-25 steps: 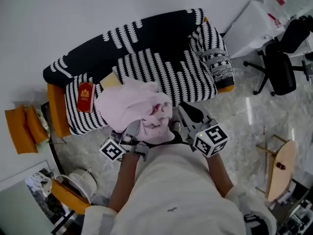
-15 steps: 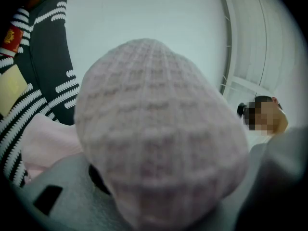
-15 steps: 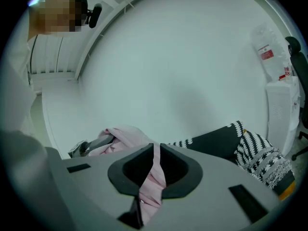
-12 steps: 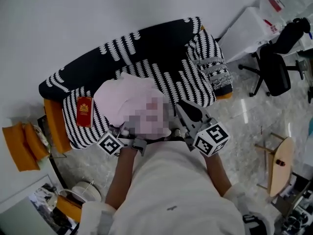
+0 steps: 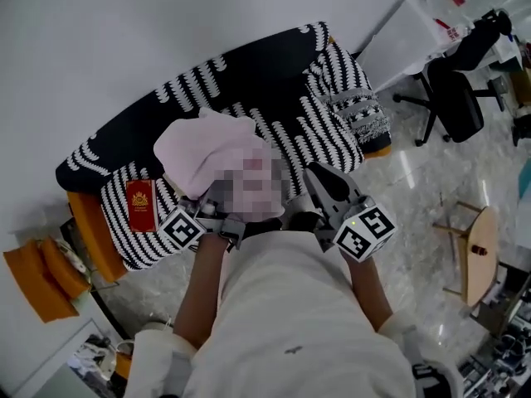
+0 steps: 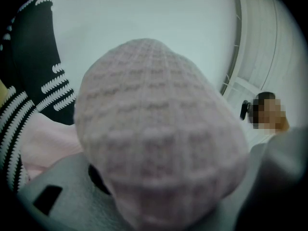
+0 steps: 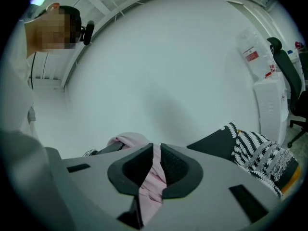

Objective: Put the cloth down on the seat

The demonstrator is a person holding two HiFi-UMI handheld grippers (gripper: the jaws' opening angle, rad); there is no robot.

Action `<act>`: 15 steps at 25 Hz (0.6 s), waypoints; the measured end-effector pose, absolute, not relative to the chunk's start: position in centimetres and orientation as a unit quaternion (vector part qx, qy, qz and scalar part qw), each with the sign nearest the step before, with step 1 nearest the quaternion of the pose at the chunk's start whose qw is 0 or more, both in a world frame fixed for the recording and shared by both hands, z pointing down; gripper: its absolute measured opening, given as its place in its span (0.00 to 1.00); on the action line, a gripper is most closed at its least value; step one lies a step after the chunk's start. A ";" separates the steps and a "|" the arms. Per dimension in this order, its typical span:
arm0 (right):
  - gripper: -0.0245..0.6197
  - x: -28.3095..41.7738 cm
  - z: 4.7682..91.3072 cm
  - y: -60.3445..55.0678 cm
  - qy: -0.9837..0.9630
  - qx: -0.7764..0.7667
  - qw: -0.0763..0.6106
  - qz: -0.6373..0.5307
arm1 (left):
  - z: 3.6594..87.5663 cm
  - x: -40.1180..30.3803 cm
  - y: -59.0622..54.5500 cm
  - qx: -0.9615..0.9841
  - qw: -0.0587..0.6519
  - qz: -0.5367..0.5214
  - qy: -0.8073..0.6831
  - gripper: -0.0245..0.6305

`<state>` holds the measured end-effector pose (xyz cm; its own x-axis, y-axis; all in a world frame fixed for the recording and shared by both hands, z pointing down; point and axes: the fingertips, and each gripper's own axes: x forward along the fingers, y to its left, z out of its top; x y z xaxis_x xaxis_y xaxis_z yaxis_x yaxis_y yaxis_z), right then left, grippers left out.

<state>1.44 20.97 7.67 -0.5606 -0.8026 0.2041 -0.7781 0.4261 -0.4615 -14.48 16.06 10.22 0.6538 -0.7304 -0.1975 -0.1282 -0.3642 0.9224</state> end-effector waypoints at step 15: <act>0.05 1.7 7.8 19.6 0.840 -0.469 0.040 -0.272 | 14.4 -13.2 10.3 0.771 0.500 -0.290 -0.268 0.46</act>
<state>1.71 19.58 7.79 -0.5577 -0.8084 0.1886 -0.7652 0.4127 -0.4941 -13.22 10.33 14.43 0.6877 -0.7034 -0.1799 -0.1232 -0.3572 0.9259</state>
